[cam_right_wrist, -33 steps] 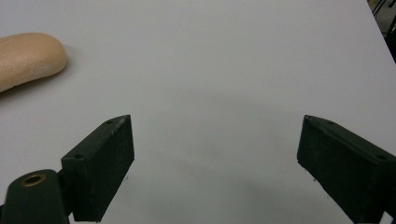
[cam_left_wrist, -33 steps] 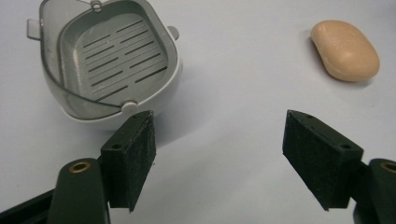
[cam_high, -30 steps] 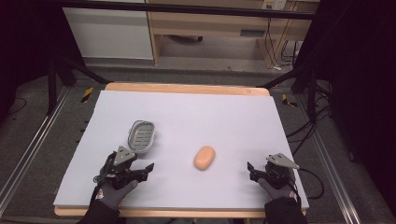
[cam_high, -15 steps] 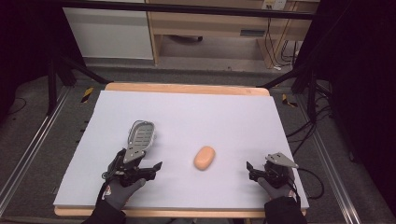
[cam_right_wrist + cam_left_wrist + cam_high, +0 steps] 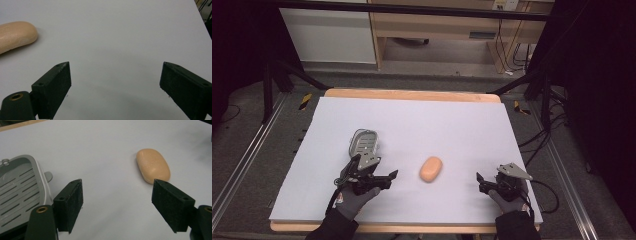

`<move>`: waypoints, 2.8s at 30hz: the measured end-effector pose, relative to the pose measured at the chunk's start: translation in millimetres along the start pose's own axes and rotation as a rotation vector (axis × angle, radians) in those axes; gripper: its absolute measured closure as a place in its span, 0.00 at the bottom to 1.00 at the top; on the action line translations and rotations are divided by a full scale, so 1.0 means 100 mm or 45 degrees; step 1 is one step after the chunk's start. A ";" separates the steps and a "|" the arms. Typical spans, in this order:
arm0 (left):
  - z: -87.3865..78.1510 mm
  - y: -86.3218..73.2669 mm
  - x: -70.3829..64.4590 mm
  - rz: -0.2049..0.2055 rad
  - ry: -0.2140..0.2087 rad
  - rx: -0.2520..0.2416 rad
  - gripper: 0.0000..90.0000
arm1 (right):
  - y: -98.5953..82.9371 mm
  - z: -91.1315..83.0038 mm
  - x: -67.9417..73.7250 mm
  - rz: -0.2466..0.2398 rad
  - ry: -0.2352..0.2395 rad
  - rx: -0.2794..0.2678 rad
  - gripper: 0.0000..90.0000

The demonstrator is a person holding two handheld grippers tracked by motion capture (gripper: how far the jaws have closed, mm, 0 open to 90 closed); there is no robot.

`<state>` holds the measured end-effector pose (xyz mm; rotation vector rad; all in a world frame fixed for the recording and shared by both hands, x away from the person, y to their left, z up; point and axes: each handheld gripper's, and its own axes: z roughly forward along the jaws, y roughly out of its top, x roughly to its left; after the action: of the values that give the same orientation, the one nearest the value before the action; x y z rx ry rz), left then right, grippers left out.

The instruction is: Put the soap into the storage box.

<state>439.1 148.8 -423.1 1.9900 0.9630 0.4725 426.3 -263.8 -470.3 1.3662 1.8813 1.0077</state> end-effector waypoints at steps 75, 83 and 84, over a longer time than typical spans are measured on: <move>1.02 0.45 -0.61 0.079 -0.119 0.188 0.25 | -0.01 0.01 -0.03 -0.003 -0.004 0.007 0.11; 1.08 0.45 -0.65 0.088 -0.125 0.217 0.25 | -0.01 0.01 -0.02 -0.002 -0.001 0.008 0.11; 1.09 0.45 -0.66 0.088 -0.131 0.219 0.25 | -0.01 0.01 -0.03 -0.001 -0.002 0.007 0.11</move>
<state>486.2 23.8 -445.5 2.1853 0.8988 0.3306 427.3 -266.2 -471.7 1.3689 1.8850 1.0011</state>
